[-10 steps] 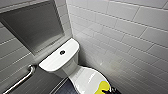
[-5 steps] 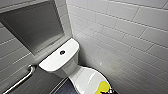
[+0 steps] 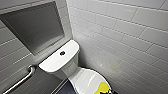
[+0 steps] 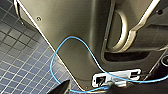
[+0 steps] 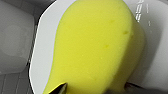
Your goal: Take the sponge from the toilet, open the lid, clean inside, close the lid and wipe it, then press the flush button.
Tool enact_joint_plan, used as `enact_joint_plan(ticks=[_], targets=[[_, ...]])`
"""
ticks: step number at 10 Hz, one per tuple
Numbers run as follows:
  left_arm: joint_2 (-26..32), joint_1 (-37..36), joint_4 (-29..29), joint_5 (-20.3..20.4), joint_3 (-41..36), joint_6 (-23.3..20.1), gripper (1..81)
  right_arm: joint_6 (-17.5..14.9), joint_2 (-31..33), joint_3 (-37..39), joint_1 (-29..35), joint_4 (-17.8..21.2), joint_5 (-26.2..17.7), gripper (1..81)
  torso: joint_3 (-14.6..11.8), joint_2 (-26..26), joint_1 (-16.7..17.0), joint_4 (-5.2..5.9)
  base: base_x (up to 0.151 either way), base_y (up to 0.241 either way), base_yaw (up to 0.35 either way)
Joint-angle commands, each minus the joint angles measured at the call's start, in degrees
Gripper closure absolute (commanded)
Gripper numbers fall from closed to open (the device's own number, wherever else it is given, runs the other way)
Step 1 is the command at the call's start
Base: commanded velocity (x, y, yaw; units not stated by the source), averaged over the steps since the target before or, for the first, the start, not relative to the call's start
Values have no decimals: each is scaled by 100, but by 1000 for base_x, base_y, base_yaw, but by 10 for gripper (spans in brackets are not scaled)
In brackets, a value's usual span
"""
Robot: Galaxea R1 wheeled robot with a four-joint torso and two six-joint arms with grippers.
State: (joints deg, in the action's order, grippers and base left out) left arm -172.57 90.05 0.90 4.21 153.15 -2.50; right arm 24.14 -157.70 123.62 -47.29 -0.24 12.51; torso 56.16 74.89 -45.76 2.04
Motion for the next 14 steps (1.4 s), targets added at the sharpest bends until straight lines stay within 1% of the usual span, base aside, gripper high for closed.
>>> enact_joint_plan(ticks=[1,3,4,5,6,7,9,10,14], targets=[[3,246,50,-534,-4,13,10,21,60,-164,487,-55,-179,10,0,-2,0,0,0,0,0],[12,246,50,-526,-4,21,10,30,52,-357,417,-29,-91,10,0,59,-37,0,0,0,0],[3,254,50,-526,-4,13,10,30,43,-331,390,-11,-91,10,0,54,-37,0,0,0,0],[-6,254,42,-526,-4,21,10,30,42,-340,390,-11,-91,10,490,57,-39,0,0,0,0],[-6,254,50,-526,-4,13,10,30,60,-375,408,-20,-91,10,558,57,-39,0,0,0,0],[-6,254,42,-526,-4,13,10,30,60,-402,399,-38,-73,10,89,57,-39,-2,0,0,0],[-6,272,50,-535,-4,13,10,30,60,-375,391,-46,24,10,317,59,-39,-2,0,0,0],[-6,272,50,-534,-4,21,10,30,52,-341,408,-20,103,10,350,59,-41,-2,0,0,0],[-15,290,50,-535,-4,21,10,30,8,-270,338,7,103,10,374,59,-44,-2,0,0,0]])
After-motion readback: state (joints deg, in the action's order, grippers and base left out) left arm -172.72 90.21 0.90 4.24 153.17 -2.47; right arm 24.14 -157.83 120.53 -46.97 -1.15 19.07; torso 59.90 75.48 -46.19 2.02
